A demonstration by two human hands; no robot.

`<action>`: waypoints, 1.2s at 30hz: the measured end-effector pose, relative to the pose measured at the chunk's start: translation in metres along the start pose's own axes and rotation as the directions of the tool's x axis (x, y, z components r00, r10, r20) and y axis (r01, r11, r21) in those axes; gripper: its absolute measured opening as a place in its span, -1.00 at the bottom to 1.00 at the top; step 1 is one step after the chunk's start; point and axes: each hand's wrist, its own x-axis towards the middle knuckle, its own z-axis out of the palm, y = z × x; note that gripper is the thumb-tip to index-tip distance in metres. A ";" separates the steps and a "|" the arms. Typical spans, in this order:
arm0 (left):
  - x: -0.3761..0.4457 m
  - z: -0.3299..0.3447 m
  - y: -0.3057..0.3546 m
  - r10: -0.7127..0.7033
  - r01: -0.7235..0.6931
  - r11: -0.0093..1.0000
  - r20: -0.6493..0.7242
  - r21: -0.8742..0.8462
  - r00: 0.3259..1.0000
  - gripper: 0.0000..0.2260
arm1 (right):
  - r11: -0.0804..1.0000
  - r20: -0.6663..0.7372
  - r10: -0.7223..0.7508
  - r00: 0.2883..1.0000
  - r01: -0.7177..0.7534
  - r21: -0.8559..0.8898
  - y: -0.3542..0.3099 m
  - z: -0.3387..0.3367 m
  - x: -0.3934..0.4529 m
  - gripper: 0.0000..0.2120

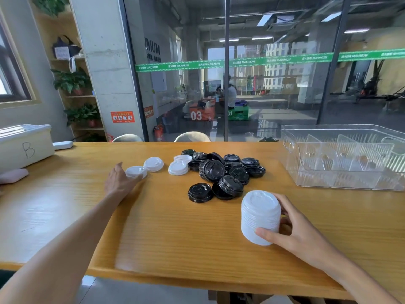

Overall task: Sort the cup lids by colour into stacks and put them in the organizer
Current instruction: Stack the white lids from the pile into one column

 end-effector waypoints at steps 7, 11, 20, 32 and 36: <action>0.002 0.004 -0.008 0.047 -0.049 0.996 -0.025 -0.079 0.999 -0.34 | 1.000 0.006 0.003 1.000 -0.003 0.000 -0.004 0.000 -0.001 -0.17; -0.001 0.001 -0.008 0.058 -0.064 0.991 -0.049 -0.119 0.997 -0.37 | 1.000 0.013 0.015 1.000 -0.015 -0.003 -0.005 0.002 -0.001 -0.16; -0.032 0.010 0.048 0.217 -0.238 0.939 -0.108 -0.251 0.970 -0.31 | 1.000 0.012 0.003 1.000 -0.003 -0.009 -0.004 0.003 0.001 -0.18; -0.140 0.035 0.128 0.351 -0.304 0.750 -0.036 -0.587 0.936 -0.40 | 1.000 0.001 0.022 1.000 -0.022 0.009 -0.009 0.002 -0.001 -0.24; -0.175 0.039 0.148 0.399 -0.342 0.686 -0.061 -0.642 0.915 -0.44 | 1.000 -0.010 0.026 1.000 -0.026 0.008 -0.010 0.002 -0.002 -0.23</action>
